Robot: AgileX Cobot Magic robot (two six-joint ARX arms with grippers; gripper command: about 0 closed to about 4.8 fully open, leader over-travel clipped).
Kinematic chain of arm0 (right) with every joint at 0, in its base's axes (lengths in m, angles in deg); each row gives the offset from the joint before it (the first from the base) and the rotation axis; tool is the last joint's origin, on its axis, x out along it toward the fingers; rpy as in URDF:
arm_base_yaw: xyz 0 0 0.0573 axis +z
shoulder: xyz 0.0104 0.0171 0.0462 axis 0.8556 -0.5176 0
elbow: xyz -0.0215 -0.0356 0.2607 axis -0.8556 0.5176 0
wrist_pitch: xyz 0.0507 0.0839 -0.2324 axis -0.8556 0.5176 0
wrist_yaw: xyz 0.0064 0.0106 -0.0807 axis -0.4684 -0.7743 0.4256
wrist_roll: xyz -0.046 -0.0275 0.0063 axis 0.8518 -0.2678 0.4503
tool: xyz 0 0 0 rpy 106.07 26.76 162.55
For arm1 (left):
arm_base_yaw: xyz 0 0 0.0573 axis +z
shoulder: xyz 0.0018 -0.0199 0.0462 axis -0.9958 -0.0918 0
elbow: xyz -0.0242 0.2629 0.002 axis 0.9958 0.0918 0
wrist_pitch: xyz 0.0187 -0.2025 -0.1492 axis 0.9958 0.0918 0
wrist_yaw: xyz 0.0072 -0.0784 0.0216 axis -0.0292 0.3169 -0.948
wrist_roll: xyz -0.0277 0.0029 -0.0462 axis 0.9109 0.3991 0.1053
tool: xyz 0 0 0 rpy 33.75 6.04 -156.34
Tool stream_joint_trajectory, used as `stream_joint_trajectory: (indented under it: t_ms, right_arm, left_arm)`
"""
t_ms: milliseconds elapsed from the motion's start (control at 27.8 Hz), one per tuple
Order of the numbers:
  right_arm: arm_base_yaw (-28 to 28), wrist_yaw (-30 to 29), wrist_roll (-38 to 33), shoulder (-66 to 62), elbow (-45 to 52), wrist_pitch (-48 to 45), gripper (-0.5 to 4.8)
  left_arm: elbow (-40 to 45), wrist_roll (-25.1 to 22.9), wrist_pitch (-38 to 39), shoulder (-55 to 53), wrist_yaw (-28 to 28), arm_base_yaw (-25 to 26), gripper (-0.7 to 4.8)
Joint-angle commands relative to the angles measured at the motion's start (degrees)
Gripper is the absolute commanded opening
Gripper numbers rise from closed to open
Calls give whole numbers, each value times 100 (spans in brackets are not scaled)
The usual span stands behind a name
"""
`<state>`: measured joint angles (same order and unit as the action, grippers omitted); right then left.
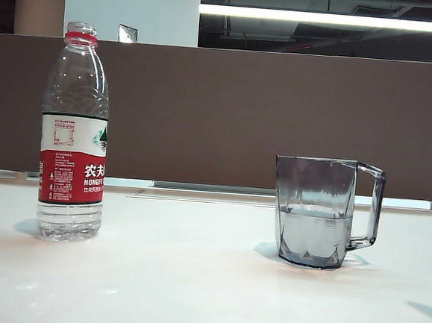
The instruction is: Pick up the mineral water bottle with the left hand on the table and pour water into the mug until it's half full.
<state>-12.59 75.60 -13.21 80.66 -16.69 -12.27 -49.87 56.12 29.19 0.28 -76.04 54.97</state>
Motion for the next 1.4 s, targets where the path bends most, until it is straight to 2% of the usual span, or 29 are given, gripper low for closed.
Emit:
stream_joint_trajectory:
  t_ms: [36,72,144,324,432,504,612,719,791,1403]
  right_arm:
    - [-2,7,-2,4,-26,-87,-1]
    - [-2,7,-2,4,-26,-90,-1]
    - [-2,7,-2,7,-26,-87,-1]
    - [-2,7,-2,7,-26,-87,-1]
    - [-2,7,-2,9,-26,-87,-1]
    - [-2,9,-2,9,-26,-87,-1]
    - [-2,4,-2,9,-26,-87,-1]
    - [-2,7,-2,9,-26,-87,-1]
    - [-2,7,-2,9,-26,-87,-1]
    - [-2,7,-2,9,-26,-87,-1]
  left_arm:
    - [-33,-11,-125,-7,24,55,-5]
    - [-33,-13,-122,-7,28,129,-6]
    - [-33,-11,-122,-7,181,813,-6]
    - [-33,-20,-118,-7,717,1941,-6]
    - [-33,-48,-81,-7,1027,2492,-6]
    - [-33,-48,-79,-7,1082,2671,-6]
    - [-33,-96,-94,-7,1001,2754,-6]
    - [-33,-463,-133,-7,1012,2752,-6]
    - [-33,-542,-155,-7,1008,2752,-6]
    - [-33,-125,-212,-7,925,2752,-5]
